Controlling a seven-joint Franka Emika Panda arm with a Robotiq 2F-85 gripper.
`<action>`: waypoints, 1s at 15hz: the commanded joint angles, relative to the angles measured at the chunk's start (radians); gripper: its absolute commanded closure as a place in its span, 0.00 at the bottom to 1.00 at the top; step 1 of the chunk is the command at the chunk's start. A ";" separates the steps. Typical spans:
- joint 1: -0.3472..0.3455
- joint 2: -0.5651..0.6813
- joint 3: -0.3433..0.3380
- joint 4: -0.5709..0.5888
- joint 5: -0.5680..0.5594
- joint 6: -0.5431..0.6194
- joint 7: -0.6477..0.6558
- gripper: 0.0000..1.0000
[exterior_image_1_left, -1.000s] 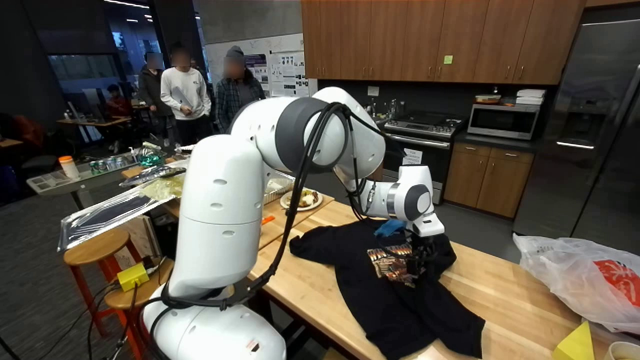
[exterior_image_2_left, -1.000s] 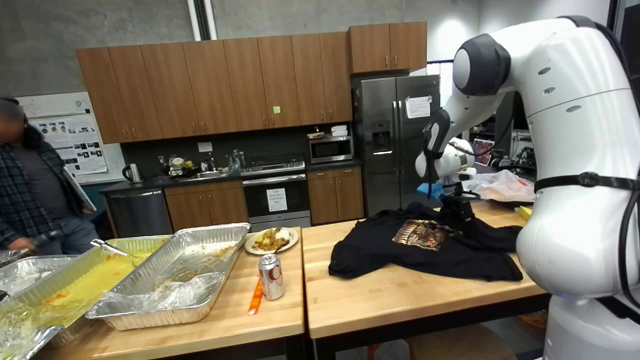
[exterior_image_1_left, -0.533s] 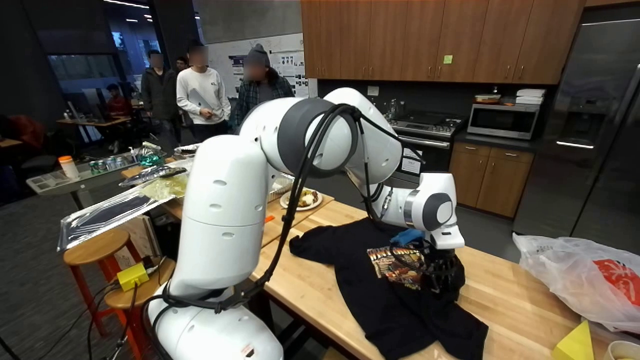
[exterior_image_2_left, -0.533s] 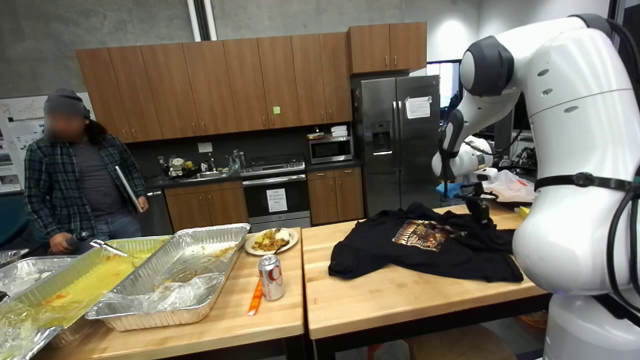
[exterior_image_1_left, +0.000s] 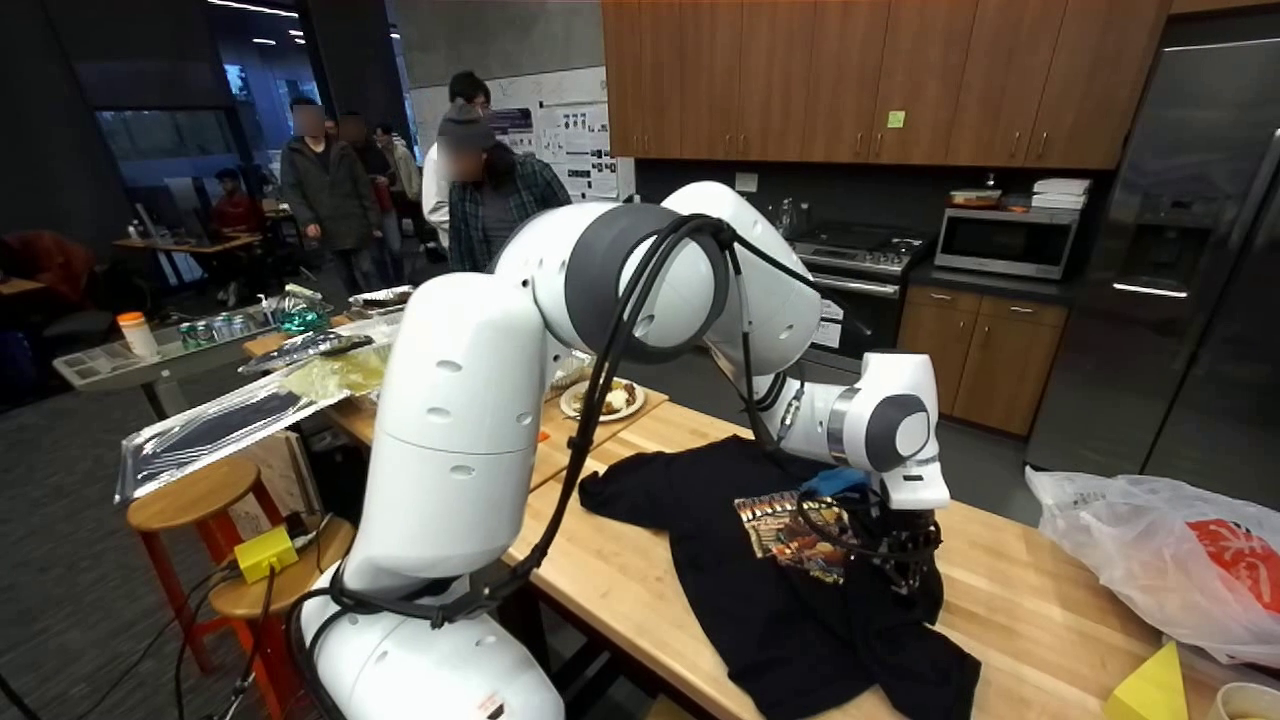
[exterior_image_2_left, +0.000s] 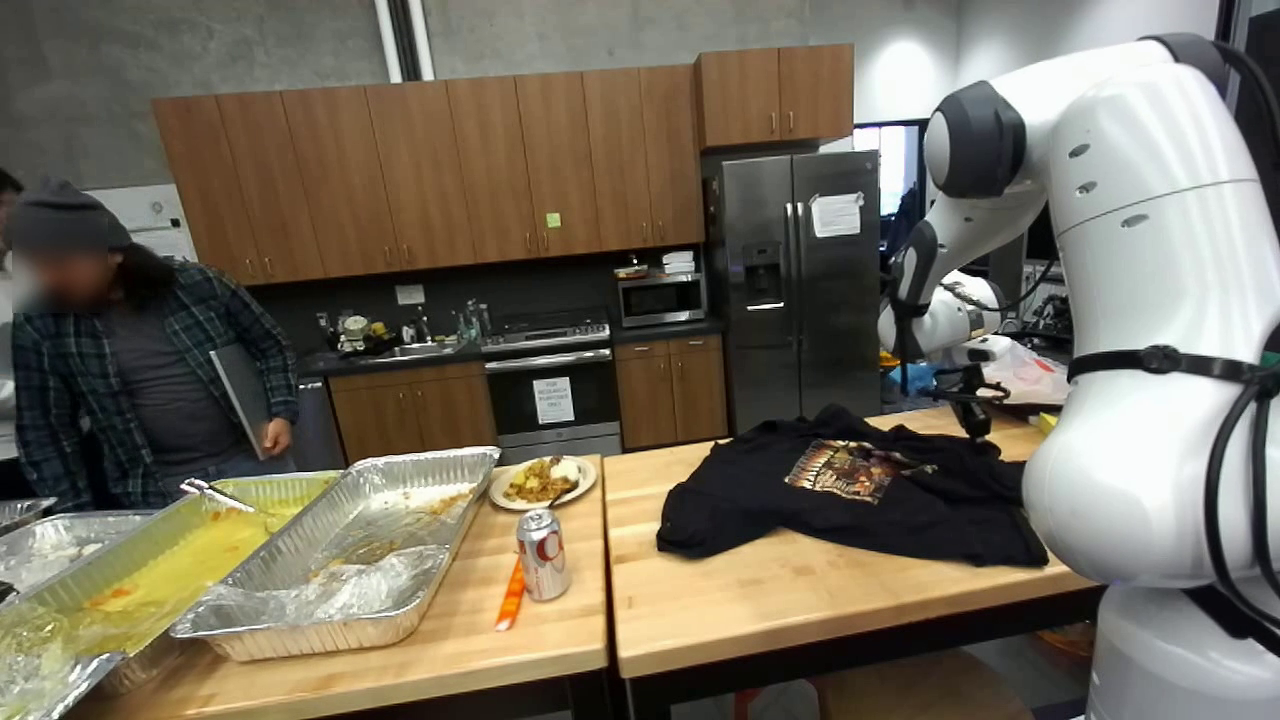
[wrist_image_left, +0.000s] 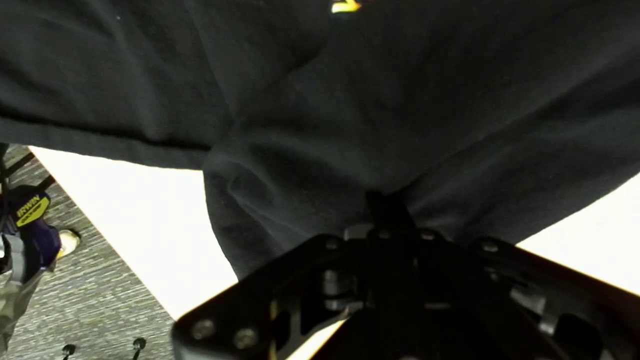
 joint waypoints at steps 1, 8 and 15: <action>-0.006 0.030 -0.014 0.058 -0.022 -0.015 0.040 1.00; -0.038 0.129 -0.018 0.208 0.003 0.012 0.030 1.00; -0.100 0.306 -0.074 0.459 0.010 -0.017 0.085 1.00</action>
